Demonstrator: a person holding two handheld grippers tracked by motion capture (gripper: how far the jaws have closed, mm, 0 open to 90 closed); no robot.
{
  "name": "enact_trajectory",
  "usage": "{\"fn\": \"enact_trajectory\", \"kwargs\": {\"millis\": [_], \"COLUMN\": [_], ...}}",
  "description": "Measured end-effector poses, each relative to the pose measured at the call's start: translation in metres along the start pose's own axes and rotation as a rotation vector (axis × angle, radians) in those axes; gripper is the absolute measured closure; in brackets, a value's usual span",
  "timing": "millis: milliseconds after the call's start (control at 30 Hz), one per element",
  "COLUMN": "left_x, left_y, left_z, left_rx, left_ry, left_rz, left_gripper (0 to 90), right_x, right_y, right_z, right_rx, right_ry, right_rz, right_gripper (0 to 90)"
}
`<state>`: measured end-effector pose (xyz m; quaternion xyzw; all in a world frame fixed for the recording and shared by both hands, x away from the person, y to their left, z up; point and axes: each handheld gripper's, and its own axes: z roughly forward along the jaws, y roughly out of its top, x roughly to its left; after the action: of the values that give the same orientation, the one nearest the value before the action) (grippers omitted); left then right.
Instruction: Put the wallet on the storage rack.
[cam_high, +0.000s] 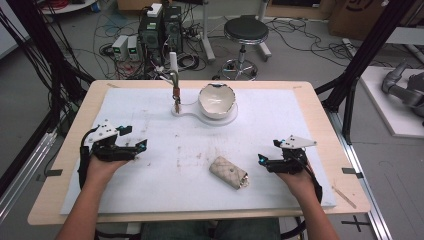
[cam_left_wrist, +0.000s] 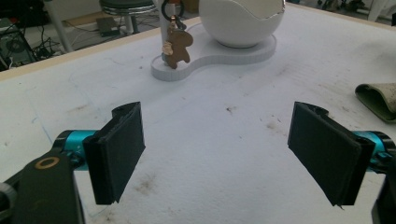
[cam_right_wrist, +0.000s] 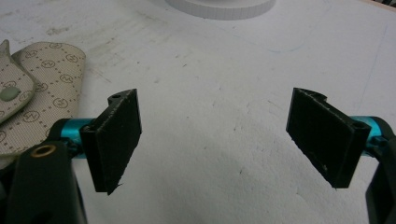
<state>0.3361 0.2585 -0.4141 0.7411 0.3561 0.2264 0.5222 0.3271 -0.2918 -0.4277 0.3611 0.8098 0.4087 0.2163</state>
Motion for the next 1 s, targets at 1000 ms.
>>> {"fn": "enact_trajectory", "kwargs": {"millis": [1000], "left_x": [0.006], "left_y": [-0.009], "left_z": [-0.005], "left_rx": [0.018], "left_ry": [0.028], "left_rz": [-0.027], "left_gripper": [18.6], "right_x": [0.061], "right_y": [0.019], "right_z": [0.017], "right_rx": [0.028], "right_ry": [0.208], "right_rz": [-0.123], "right_gripper": [18.4]}}
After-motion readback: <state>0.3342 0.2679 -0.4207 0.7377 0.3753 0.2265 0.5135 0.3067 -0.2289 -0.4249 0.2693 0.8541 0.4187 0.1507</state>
